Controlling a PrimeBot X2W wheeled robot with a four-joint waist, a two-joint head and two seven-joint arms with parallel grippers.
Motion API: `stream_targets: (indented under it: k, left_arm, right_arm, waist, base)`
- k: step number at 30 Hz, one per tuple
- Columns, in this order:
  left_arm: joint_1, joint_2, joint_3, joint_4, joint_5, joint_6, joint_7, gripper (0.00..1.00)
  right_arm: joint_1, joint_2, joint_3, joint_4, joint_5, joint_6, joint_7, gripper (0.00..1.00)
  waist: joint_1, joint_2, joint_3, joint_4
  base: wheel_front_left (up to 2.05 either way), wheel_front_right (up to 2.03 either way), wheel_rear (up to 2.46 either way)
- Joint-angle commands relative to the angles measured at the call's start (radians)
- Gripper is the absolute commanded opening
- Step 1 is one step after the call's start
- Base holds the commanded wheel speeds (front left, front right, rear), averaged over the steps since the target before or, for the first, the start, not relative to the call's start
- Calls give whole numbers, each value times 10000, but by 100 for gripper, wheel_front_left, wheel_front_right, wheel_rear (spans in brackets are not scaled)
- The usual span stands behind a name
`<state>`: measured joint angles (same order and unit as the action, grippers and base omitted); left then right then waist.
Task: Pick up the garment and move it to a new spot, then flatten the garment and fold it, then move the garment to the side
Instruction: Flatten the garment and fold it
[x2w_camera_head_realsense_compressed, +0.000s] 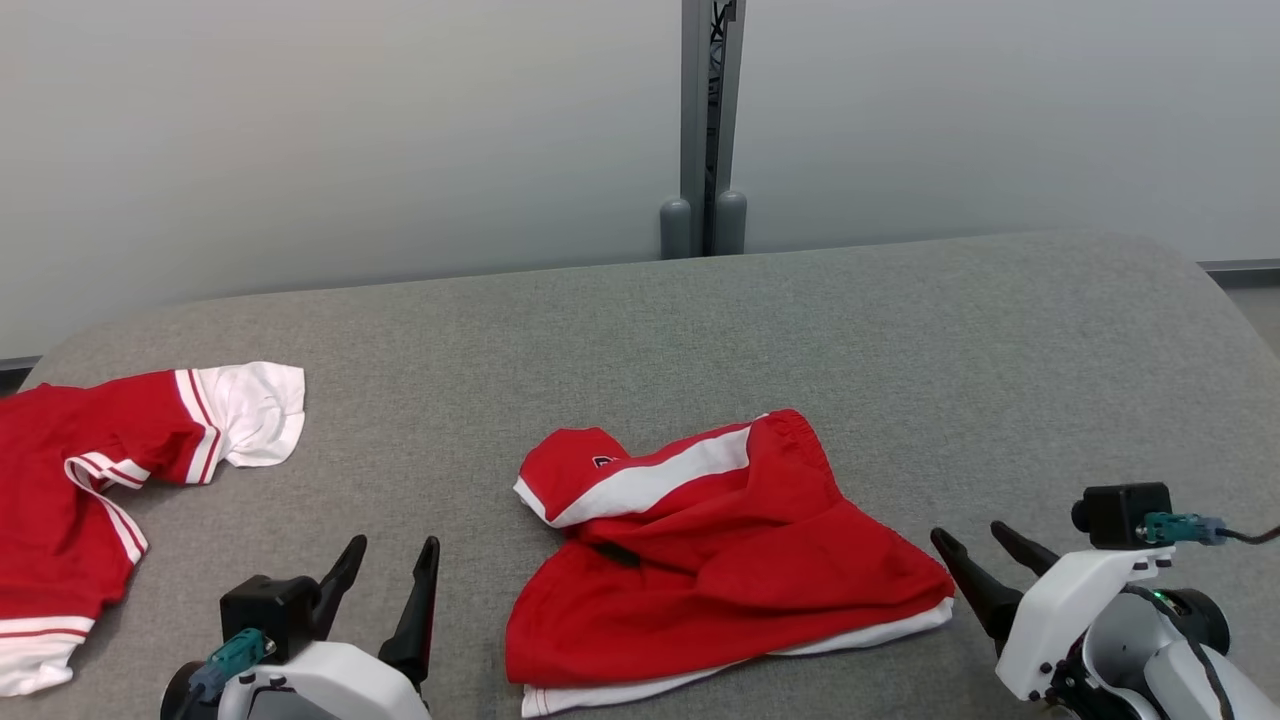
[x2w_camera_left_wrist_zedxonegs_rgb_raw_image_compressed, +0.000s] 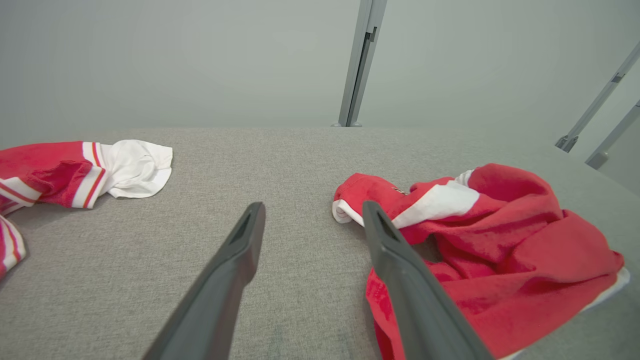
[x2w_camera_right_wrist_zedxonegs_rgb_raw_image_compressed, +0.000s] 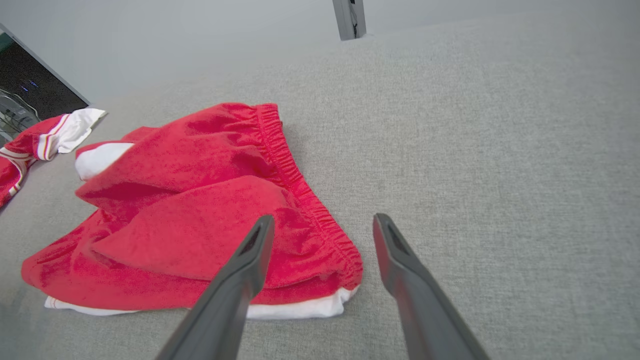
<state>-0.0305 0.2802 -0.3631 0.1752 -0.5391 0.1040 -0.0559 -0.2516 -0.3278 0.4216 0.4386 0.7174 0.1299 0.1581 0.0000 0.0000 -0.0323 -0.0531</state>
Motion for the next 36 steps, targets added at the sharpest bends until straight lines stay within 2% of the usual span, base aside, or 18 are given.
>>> stream_targets:
  k: [1,6,12,18,21,36]
  left_arm:
    - [8,85,51,-22,-43,50,-27,100]
    - [65,172,22,-280,-26,21,9,100]
    - [206,329,181,-704,-55,221,-29,100]
    - [401,403,676,-1220,101,457,-1156,100]
    - [437,372,894,-1505,325,464,-1778,100]
    - [1282,-916,2425,-2409,1356,323,-2102,100]
  right_arm:
    - [181,-14,-122,-189,-152,16,-74,100]
    - [798,439,-1155,-1633,-932,16,-595,100]
    - [1418,1148,-2115,-2493,-2036,16,-1634,100]
    - [1511,1785,-2887,-3067,-2883,16,-3239,100]
    - [1429,1871,-3050,-3253,-3202,16,-3712,100]
    - [1785,2010,-3361,-3448,-3778,16,-4215,100]
  waist:
    - [0,0,-9,-27]
    - [0,0,27,-82]
    - [0,0,115,-87]
    - [0,0,143,-96]
    - [0,0,122,-46]
    - [0,0,-68,192]
  base:
    - [0,0,0]
    - [0,0,0]
    - [0,0,0]
    - [0,0,0]
    - [0,0,0]
    - [0,0,0]
